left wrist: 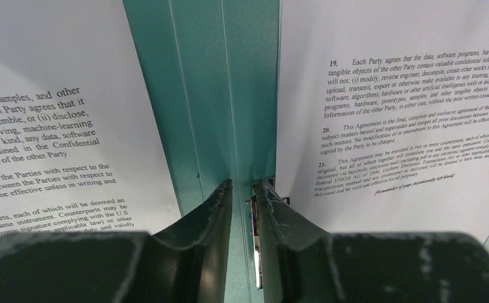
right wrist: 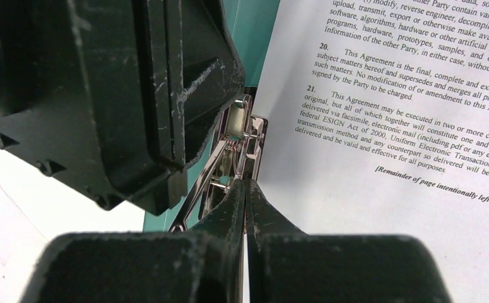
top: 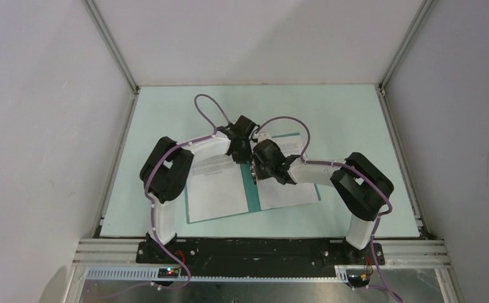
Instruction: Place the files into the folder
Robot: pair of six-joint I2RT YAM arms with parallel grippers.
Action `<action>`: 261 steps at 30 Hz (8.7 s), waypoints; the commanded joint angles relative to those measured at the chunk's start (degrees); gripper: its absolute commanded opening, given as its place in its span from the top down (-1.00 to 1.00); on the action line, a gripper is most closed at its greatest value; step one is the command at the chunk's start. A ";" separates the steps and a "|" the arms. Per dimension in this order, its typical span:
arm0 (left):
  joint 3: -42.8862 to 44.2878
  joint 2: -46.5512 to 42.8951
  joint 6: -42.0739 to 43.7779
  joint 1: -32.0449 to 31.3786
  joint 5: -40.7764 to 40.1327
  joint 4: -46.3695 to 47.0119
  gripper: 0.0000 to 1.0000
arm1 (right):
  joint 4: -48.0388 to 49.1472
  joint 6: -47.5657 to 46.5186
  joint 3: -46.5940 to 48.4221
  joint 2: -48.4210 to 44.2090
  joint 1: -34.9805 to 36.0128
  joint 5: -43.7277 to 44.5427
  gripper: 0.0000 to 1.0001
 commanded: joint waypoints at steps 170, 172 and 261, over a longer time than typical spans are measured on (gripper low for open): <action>-8.27 3.22 -18.94 -2.11 4.01 -3.63 1.00 | -13.34 14.30 3.47 -10.63 8.30 10.95 0.34; -8.28 3.27 -18.97 -2.16 4.05 -3.56 1.00 | -14.08 14.33 4.23 -9.98 8.29 11.29 0.35; -8.71 4.79 -15.81 -0.86 6.25 -3.10 1.00 | -15.93 19.77 -6.62 2.06 1.53 -4.27 0.99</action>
